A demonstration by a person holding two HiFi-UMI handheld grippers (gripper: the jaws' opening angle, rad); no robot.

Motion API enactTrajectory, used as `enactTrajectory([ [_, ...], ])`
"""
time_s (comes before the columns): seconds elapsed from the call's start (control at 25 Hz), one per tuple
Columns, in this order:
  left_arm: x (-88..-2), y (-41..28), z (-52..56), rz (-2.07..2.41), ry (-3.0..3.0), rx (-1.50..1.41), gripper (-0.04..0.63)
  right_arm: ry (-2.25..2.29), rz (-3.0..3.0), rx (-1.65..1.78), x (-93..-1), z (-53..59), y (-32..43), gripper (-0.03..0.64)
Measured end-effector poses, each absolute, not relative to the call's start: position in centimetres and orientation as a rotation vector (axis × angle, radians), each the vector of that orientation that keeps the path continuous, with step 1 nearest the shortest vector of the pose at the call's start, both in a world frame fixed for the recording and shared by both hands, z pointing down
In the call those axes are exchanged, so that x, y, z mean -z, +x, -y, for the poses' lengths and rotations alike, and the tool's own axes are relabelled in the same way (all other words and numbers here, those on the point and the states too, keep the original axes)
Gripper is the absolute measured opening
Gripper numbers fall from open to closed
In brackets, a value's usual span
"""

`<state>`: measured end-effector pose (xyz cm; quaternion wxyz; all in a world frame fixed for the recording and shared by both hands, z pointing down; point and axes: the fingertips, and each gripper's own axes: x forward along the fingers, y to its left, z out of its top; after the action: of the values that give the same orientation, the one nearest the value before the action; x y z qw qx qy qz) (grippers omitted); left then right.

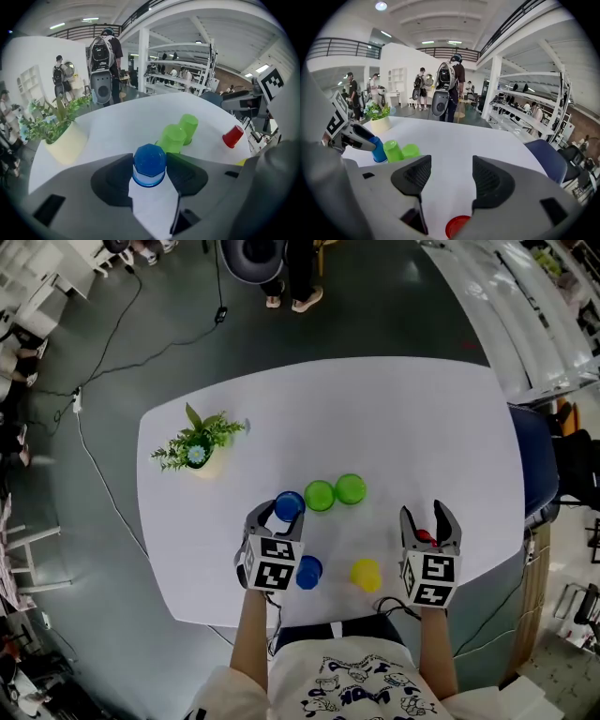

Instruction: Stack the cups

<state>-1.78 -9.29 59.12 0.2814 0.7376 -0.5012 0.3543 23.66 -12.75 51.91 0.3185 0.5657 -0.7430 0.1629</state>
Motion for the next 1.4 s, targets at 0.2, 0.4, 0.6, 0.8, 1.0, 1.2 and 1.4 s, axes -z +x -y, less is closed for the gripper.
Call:
enactTrajectory([
  [0.2,-59.1,-1.1,9.6,1.346,2.000,-0.963,0.233,1.524,1.849,-0.475,-53.1,9.9,27.3,0.323],
  [0.4,-59.2,-1.7,9.7,1.373,1.992,-1.002,0.233,1.505,1.768,-0.563,-55.7,6.5,29.4,0.339],
  [0.6,-59.3,-1.2,9.6,1.372,1.988,-1.001,0.233,1.481,1.702,-0.676,-58.6,4.0,31.0,0.341],
  [0.8,-59.4,-1.1,9.7,1.396,1.990,-0.976,0.236,1.465,1.664,-0.698,-60.4,3.5,31.6,0.300],
  [1.0,-59.1,-1.1,9.4,1.398,1.957,-0.903,0.275,1.470,1.674,-0.662,-59.6,3.9,31.7,0.259],
  [1.2,-57.6,-1.6,9.1,1.433,1.977,-0.863,0.279,1.436,1.812,-0.550,-55.2,6.7,28.7,0.259],
  [1.4,-55.8,-2.6,8.4,1.487,1.978,-0.838,0.281,1.334,1.994,-0.457,-50.7,10.4,23.4,0.259],
])
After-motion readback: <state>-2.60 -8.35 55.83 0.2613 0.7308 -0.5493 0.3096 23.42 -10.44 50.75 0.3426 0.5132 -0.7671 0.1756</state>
